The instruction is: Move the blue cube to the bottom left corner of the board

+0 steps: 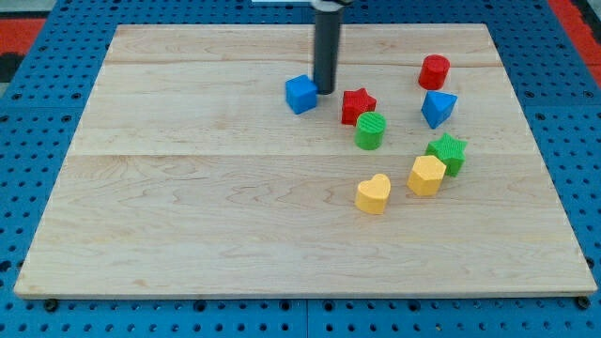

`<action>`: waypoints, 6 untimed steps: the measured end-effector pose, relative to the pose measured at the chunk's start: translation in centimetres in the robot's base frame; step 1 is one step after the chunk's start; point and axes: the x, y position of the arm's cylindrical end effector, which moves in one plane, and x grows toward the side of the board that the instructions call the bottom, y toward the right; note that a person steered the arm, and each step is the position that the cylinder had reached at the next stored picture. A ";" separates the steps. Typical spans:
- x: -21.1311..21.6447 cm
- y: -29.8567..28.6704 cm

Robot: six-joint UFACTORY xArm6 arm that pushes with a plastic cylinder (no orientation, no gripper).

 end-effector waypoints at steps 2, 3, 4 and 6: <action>-0.9 -9.0; -1.8 -4.9; -0.4 -5.0; -1.6 -8.2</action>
